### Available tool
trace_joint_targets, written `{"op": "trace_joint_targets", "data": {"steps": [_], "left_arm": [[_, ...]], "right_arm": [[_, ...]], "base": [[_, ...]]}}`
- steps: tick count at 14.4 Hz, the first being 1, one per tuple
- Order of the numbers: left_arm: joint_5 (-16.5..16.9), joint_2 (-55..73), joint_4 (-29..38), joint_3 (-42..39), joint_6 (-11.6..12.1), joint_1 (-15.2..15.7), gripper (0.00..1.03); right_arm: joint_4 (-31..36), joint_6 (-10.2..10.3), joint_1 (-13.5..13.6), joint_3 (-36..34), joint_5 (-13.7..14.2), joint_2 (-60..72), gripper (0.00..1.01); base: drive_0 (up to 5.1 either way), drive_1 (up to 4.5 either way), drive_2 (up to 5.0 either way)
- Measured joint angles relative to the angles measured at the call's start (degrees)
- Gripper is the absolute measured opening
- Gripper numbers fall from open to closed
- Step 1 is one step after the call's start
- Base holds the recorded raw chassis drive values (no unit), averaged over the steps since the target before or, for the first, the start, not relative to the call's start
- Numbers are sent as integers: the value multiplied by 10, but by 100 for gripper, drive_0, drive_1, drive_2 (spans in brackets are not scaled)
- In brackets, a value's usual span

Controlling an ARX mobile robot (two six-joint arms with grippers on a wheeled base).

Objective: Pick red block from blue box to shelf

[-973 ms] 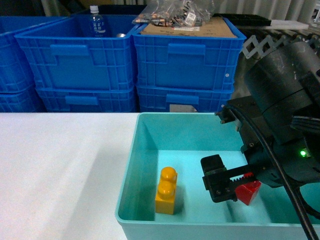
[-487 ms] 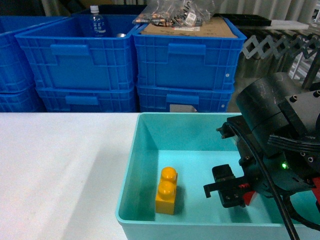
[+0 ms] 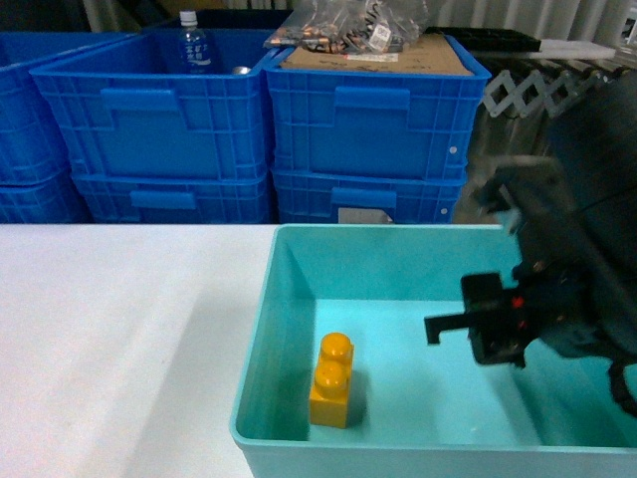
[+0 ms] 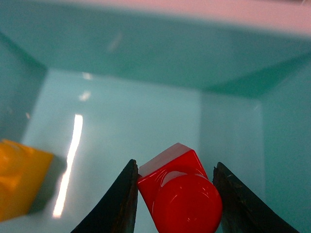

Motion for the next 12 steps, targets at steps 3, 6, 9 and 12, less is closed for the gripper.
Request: {"op": "trace_joint_targets", "data": {"steps": [3,6,9,12], "left_arm": [[0,0,0,0,0,0,98],[0,0,0,0,0,0,98],[0,0,0,0,0,0,98],[0,0,0,0,0,0,98]], "right_arm": [[108,-38,0,-124,23,-214,38],[53,-73,-44,-271,25,-476,38],[52,-138,-34,-353,56,-710,38],[90,-104,-93,-412,12,-761,37]], "base": [[0,0,0],[0,0,0],[0,0,0],[0,0,0]]}}
